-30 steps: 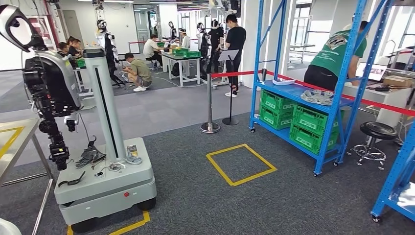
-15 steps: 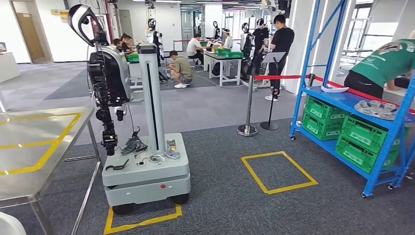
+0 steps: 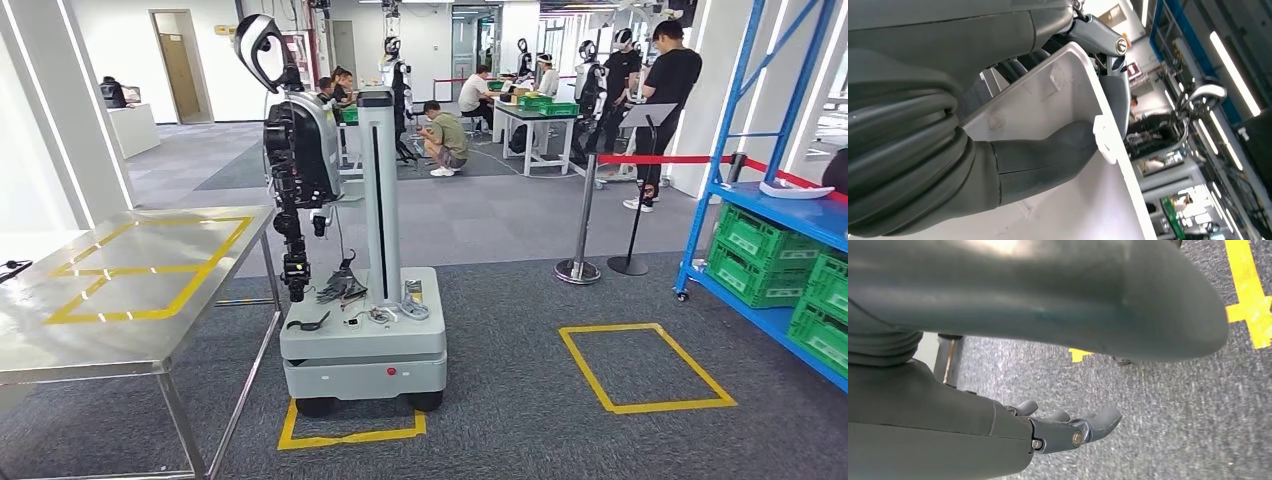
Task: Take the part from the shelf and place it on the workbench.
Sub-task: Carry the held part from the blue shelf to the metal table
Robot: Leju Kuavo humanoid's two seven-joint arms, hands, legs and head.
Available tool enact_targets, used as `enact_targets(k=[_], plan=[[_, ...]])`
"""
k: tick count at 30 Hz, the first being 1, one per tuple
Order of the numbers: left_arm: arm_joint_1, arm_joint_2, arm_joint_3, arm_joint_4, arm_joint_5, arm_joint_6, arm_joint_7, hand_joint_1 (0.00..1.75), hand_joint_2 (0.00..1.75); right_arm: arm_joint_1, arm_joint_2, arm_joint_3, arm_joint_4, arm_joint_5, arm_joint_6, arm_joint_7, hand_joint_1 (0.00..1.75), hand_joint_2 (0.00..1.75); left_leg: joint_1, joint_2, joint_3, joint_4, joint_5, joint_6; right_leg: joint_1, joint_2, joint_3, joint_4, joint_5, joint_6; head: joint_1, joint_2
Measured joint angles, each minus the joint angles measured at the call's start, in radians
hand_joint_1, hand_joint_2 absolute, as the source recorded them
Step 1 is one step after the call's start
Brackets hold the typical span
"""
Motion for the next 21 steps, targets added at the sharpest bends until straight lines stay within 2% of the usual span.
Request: enact_targets(k=[1, 2, 4, 5, 6, 8, 9, 10, 12, 14, 15, 16, 18, 19, 21], plan=[[0.002, 0.0, 0.003, -0.003, 0.0, 0.0, 0.0, 1.75, 1.75, -0.001, 0.0, 0.0, 0.0, 0.001, 0.0, 0.0, 0.0, 0.0, -0.002, 0.016, 0.02, -0.035, 0.008, 0.007, 0.003, -0.01, 0.002, 0.003, -0.004, 0.005, 0.0, 0.0], [0.004, 0.001, 0.006, -0.005, 0.0, 0.001, 0.0, 1.75, 1.75, -0.002, 0.001, 0.001, 0.0, 0.001, 0.0, 0.001, 0.0, 0.0, -0.005, 0.02, 0.026, -0.047, 0.009, 0.015, 0.005, -0.021, 0.004, 0.005, -0.007, 0.009, 0.0, 0.0], [0.008, 0.001, 0.009, -0.008, -0.001, 0.002, 0.0, 1.75, 1.75, -0.004, 0.002, 0.001, 0.0, 0.001, -0.002, 0.002, 0.0, 0.0, -0.004, -0.008, 0.024, -0.046, 0.014, 0.028, 0.005, -0.04, 0.009, 0.006, -0.012, 0.019, 0.001, 0.0], [0.007, 0.001, 0.01, -0.011, -0.003, 0.003, 0.0, 1.75, 1.75, -0.006, 0.003, 0.001, 0.0, 0.001, -0.002, 0.002, 0.0, 0.0, -0.002, -0.021, 0.022, -0.047, 0.016, 0.034, 0.002, -0.027, 0.008, 0.015, -0.02, 0.025, 0.001, 0.0], [0.005, 0.0, 0.01, -0.014, -0.007, 0.005, 0.001, 1.75, 1.75, -0.006, 0.003, 0.001, 0.0, 0.001, -0.003, 0.001, 0.0, 0.0, 0.001, -0.033, 0.021, -0.049, 0.019, 0.04, -0.001, 0.0, -0.001, 0.038, -0.036, 0.032, 0.001, 0.0], [0.001, -0.005, 0.01, -0.021, -0.018, 0.01, 0.004, 1.75, 1.75, -0.006, 0.004, 0.002, 0.0, 0.001, -0.003, 0.001, 0.0, 0.0, 0.004, -0.054, 0.018, -0.05, 0.023, 0.048, -0.007, 0.07, -0.045, 0.138, -0.093, 0.041, 0.002, 0.0], [0.0, -0.008, 0.009, -0.023, -0.021, 0.011, 0.005, 1.75, 1.75, -0.005, 0.005, 0.002, 0.0, 0.001, -0.003, 0.001, 0.0, 0.0, 0.004, -0.061, 0.017, -0.05, 0.024, 0.05, -0.008, 0.087, -0.067, 0.185, -0.118, 0.043, 0.002, 0.0], [0.0, -0.009, 0.008, -0.024, -0.023, 0.012, 0.006, 1.75, 1.75, -0.005, 0.005, 0.002, 0.0, 0.001, -0.003, 0.002, 0.0, 0.0, 0.004, -0.065, 0.016, -0.05, 0.024, 0.051, -0.008, 0.092, -0.083, 0.216, -0.133, 0.044, 0.002, 0.0], [0.0, -0.01, 0.008, -0.024, -0.023, 0.012, 0.006, 1.75, 1.75, -0.004, 0.005, 0.002, 0.0, 0.001, -0.003, 0.002, 0.0, 0.0, 0.003, -0.068, 0.015, -0.049, 0.024, 0.051, -0.008, 0.093, -0.092, 0.235, -0.14, 0.044, 0.002, 0.0], [0.0, -0.013, 0.008, -0.025, -0.024, 0.013, 0.006, 1.75, 1.75, -0.003, 0.006, 0.003, 0.0, 0.001, -0.003, 0.002, 0.0, 0.0, 0.002, -0.082, 0.012, -0.048, 0.025, 0.052, -0.008, 0.095, -0.121, 0.288, -0.153, 0.044, 0.002, 0.0], [0.0, -0.015, 0.008, -0.026, -0.026, 0.014, 0.007, 1.75, 1.75, -0.003, 0.006, 0.004, 0.0, 0.001, -0.003, 0.002, 0.0, 0.0, 0.002, -0.1, 0.011, -0.047, 0.026, 0.051, -0.008, 0.103, -0.109, 0.256, -0.124, 0.04, 0.003, 0.0], [0.0, -0.018, 0.008, -0.028, -0.027, 0.014, 0.007, 1.75, 1.75, -0.002, 0.006, 0.006, 0.0, 0.001, -0.003, 0.001, 0.0, 0.0, 0.003, -0.121, 0.009, -0.046, 0.028, 0.049, -0.009, 0.121, -0.085, 0.201, -0.087, 0.035, 0.003, 0.0], [0.0, -0.019, 0.008, -0.031, -0.029, 0.015, 0.007, 1.75, 1.75, -0.003, 0.006, 0.009, 0.0, 0.001, -0.003, 0.001, 0.0, 0.0, 0.002, -0.16, 0.005, -0.043, 0.032, 0.038, -0.008, 0.156, -0.014, 0.042, -0.009, 0.026, 0.003, 0.0], [-0.001, -0.019, 0.008, -0.032, -0.029, 0.015, 0.007, 1.75, 1.75, -0.003, 0.006, 0.009, 0.0, 0.001, -0.003, 0.001, 0.0, 0.0, 0.003, -0.171, 0.002, -0.044, 0.034, 0.032, -0.006, 0.162, -0.004, 0.019, -0.004, 0.025, 0.003, 0.0], [0.0, -0.018, 0.008, -0.032, -0.029, 0.015, 0.007, 1.75, 1.75, -0.004, 0.006, 0.01, 0.0, 0.001, -0.003, 0.0, 0.0, 0.0, 0.005, -0.192, -0.005, -0.05, 0.041, 0.017, -0.004, 0.142, -0.003, 0.011, -0.001, 0.017, 0.003, 0.0]])
